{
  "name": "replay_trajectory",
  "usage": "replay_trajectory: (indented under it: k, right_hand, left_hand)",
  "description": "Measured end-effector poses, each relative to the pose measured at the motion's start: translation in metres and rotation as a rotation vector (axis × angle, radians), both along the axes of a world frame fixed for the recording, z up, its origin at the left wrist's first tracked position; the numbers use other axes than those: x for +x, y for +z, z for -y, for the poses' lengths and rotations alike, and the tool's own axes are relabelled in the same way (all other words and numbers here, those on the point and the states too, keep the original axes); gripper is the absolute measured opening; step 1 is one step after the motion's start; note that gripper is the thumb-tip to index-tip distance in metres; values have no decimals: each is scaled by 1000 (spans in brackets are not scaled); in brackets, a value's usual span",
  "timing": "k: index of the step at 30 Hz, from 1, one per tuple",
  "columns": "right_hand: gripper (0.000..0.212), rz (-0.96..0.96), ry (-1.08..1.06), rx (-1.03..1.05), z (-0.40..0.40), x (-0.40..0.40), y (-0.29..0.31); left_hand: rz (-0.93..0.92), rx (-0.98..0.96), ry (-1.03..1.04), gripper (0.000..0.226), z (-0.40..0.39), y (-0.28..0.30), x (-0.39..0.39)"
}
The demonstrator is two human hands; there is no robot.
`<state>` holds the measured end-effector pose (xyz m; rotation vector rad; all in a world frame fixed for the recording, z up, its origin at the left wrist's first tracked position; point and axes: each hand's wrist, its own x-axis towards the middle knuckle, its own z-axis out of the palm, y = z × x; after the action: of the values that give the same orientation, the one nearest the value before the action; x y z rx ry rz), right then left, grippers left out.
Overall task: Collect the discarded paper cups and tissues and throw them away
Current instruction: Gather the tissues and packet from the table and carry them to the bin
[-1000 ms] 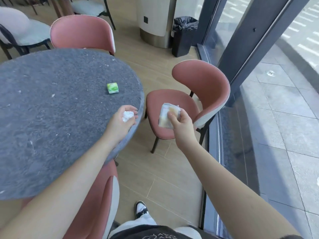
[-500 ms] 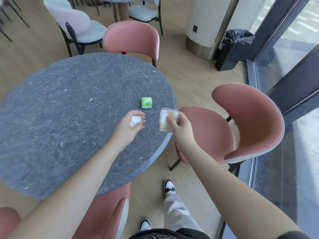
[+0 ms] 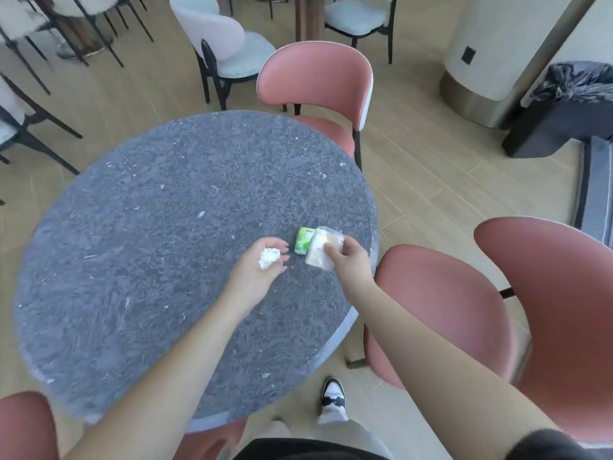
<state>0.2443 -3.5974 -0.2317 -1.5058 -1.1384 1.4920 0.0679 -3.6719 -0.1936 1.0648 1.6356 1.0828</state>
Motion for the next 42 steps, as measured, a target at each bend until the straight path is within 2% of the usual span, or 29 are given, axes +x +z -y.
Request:
replay_trajectory:
  k: [5, 9, 13, 19, 23, 27, 33, 37, 39, 42]
  right_hand:
    - [26, 84, -16, -137, -38, -16, -32]
    - [21, 142, -29, -169, -65, -33, -54]
    - [28, 255, -48, -185, -82, -49, -72]
    - [15, 421, -5, -214, -95, -65, -85]
    - [29, 507, 15, -194, -92, -69, -93]
    - [55, 585, 17, -234, -89, -71, -98]
    - [54, 816, 184, -310, -95, -74, -104]
    - [41, 770, 142, -295, -92, -78, -101]
    - [27, 651, 103, -290, -85, -79, -99]
    - [26, 467, 50, -258, -75, -77, -91]
  left_hand:
    - [-27, -16, 31, 33, -14, -9, -10]
    - [-58, -33, 47, 33, -30, -18, -16]
    - [-69, -56, 41, 32, -37, -27, -22]
    - [-103, -126, 40, 33, -43, -39, -32]
    - [-116, -152, 35, 36, -46, -41, -35]
    - [-99, -178, 50, 39, -50, -44, -40]
    - [-129, -199, 48, 37, -57, -48, -45]
    - [-112, -180, 43, 36, -56, -50, -42]
    - [-72, -164, 58, 34, -54, -49, -43]
    - [-23, -139, 85, 30, -49, -48, -46]
